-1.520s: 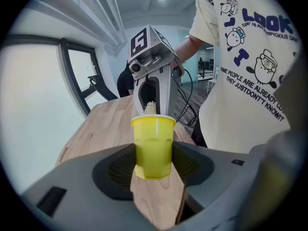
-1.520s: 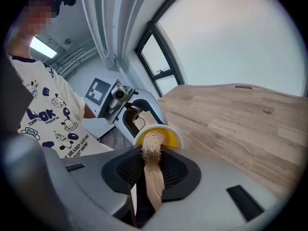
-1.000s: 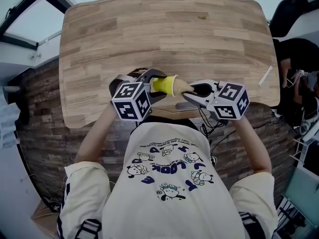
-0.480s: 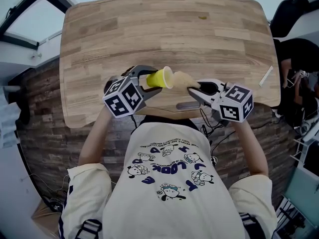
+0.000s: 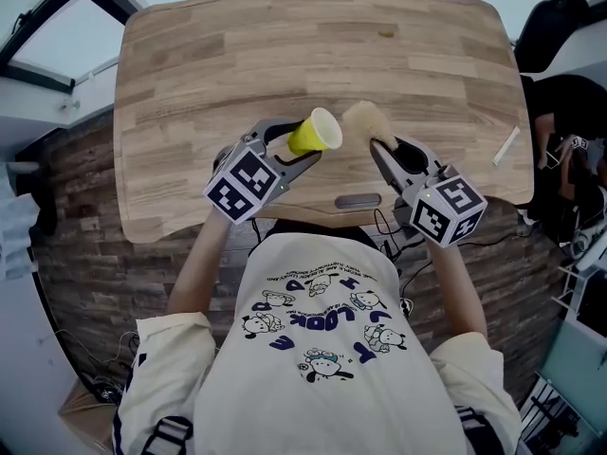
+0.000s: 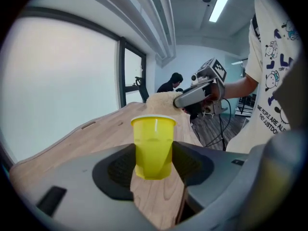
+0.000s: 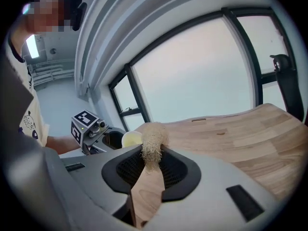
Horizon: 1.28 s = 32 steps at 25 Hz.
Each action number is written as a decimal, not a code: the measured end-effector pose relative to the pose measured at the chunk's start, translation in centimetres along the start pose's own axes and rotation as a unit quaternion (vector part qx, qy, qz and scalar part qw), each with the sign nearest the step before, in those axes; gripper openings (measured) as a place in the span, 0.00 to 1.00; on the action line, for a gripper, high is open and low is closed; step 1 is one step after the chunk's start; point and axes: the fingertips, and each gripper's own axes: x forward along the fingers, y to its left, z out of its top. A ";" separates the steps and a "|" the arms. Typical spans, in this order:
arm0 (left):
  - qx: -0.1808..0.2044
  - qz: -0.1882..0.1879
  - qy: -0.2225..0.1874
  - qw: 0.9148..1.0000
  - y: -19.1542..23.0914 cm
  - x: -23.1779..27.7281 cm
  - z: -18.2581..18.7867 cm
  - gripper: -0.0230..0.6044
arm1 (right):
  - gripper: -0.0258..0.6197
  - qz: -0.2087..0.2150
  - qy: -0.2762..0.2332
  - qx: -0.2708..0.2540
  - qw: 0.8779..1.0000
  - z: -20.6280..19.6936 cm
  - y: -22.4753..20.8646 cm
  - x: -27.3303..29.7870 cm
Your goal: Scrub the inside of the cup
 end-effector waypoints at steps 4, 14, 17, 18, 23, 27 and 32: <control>-0.037 0.024 -0.026 0.999 0.5 0.1 0.6 0.44 | 0.16 -0.027 -0.020 -0.011 0.999 0.0 0.0 -0.2; -0.103 0.067 -0.070 0.990 1.0 0.3 1.3 0.44 | 0.16 -0.086 -0.073 0.003 0.994 -0.2 -0.6 -0.3; -0.113 0.073 -0.078 0.988 0.9 0.3 1.4 0.44 | 0.16 -0.096 -0.079 0.007 0.992 -0.2 -0.8 -0.4; -0.116 0.074 -0.081 0.987 0.9 0.3 1.4 0.44 | 0.16 -0.099 -0.080 0.008 0.992 -0.2 -1.0 -0.5; -0.115 0.088 -0.082 0.986 0.9 0.1 1.5 0.44 | 0.16 -0.115 -0.091 0.021 0.989 -0.2 -1.6 -1.0; -0.114 0.100 -0.086 0.985 1.0 0.1 1.4 0.44 | 0.16 -0.136 -0.096 0.023 0.986 -0.5 -2.1 -1.6; -0.122 0.095 -0.089 0.984 0.5 0.2 1.2 0.44 | 0.16 -0.146 -0.096 0.033 0.984 -1.1 -2.3 -2.0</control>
